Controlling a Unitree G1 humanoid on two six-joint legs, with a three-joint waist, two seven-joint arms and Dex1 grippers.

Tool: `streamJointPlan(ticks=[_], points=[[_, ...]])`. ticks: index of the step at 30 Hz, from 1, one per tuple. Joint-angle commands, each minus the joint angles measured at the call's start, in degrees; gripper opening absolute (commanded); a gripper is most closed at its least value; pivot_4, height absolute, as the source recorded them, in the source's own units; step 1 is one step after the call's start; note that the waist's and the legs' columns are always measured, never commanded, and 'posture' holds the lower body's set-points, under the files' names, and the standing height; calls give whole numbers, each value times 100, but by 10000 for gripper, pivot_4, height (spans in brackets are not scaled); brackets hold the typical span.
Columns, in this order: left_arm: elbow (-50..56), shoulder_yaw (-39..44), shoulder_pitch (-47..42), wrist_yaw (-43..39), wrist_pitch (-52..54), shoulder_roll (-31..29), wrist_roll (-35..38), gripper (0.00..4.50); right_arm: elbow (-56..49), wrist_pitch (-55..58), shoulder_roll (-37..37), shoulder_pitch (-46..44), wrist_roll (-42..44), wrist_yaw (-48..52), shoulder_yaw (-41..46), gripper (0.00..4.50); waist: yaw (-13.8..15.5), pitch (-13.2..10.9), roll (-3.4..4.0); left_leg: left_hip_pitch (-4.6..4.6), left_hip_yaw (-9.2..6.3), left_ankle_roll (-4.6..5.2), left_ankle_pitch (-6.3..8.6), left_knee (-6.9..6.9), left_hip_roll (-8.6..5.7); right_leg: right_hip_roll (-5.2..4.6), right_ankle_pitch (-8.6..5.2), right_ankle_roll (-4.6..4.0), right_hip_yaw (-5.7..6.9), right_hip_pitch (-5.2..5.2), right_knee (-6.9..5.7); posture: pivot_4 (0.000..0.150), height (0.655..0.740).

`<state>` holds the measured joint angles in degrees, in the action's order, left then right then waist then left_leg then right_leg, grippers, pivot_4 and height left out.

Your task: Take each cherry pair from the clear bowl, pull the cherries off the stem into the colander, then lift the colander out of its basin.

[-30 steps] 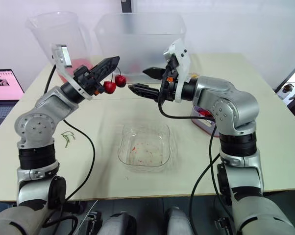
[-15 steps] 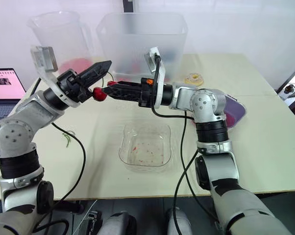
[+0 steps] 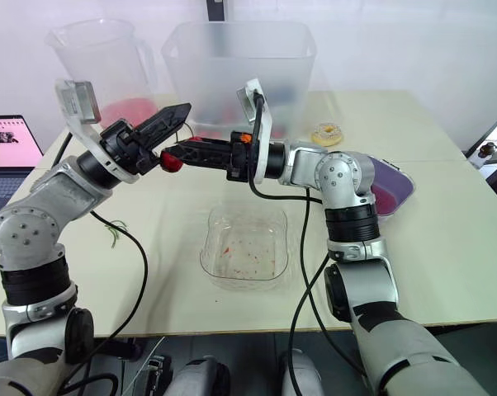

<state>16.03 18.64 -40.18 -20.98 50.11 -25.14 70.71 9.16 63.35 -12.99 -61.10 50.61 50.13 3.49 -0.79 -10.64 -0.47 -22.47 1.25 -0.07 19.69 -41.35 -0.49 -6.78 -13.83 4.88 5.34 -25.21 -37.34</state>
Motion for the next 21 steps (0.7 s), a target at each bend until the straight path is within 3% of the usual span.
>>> streamJointPlan(ticks=[1,6,9,11,12,21], points=[[231,-30,-33,15,-139,6,96,0,-200,-119,-75,-19,-29,50,-8,26760,0,0,0,0,0,0,0,0,0,0,0,0,0,0,0,1500,6863],[286,-96,18,60,-198,87,76,0,-143,-166,-87,-34,-81,29,5,26760,5,0,0,0,0,0,0,0,0,0,0,0,0,0,1,1500,6863],[276,-126,19,70,-244,105,61,0,-67,-214,-92,-48,-139,2,3,18454,0,0,0,0,0,0,0,0,0,0,0,0,0,0,1,1500,6863],[272,-138,18,65,-266,96,54,0,-67,-223,-98,-41,-152,9,2,8756,1,0,0,0,0,0,0,0,0,0,0,0,0,0,1,1500,6863],[267,-147,13,57,-278,88,41,0,-70,-229,-105,-35,-164,17,6,6386,2,0,0,0,0,0,0,0,0,0,0,0,0,0,2,1500,6863],[196,-148,-29,24,-385,36,-38,0,-132,-236,-301,67,-314,237,-208,6386,4,0,0,0,0,0,0,0,0,0,0,0,0,0,4,1500,6863]])
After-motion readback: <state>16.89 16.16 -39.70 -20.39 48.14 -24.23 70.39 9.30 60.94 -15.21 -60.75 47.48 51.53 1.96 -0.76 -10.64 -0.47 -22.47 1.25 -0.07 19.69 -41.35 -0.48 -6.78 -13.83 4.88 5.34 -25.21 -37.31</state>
